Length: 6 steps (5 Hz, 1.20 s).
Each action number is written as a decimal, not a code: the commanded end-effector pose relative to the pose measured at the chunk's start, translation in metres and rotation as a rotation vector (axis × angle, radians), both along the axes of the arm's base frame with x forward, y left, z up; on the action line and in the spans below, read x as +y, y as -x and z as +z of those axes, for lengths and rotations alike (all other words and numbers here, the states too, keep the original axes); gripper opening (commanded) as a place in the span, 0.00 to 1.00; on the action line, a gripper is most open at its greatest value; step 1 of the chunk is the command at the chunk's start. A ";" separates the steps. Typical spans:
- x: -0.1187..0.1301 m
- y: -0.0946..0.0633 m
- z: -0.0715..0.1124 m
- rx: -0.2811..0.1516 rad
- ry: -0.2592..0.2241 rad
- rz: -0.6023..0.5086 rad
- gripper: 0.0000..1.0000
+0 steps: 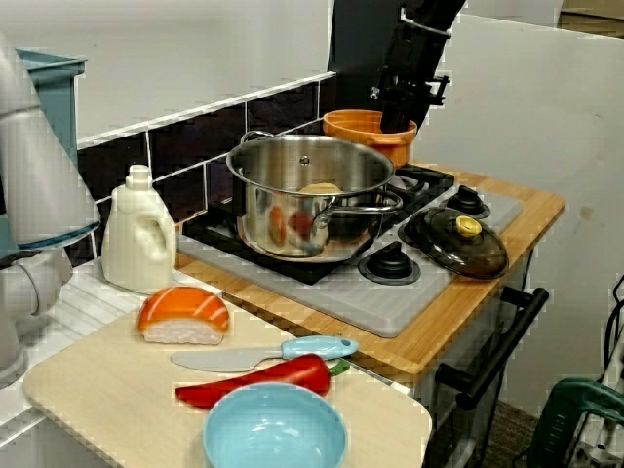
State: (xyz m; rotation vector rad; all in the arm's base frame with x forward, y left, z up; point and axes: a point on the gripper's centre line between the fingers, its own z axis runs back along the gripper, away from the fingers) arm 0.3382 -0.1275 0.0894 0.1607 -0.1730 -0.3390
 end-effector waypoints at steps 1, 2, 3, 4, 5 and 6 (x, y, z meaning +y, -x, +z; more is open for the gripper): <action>-0.002 0.018 0.036 -0.051 0.061 -0.019 0.00; -0.009 0.024 0.034 -0.033 0.072 -0.028 0.00; -0.016 0.027 0.027 -0.025 0.069 -0.037 0.00; -0.019 0.023 0.024 -0.028 0.072 -0.033 0.00; -0.022 0.015 0.016 -0.028 0.060 -0.027 0.00; -0.020 0.001 0.011 -0.033 0.051 -0.012 0.00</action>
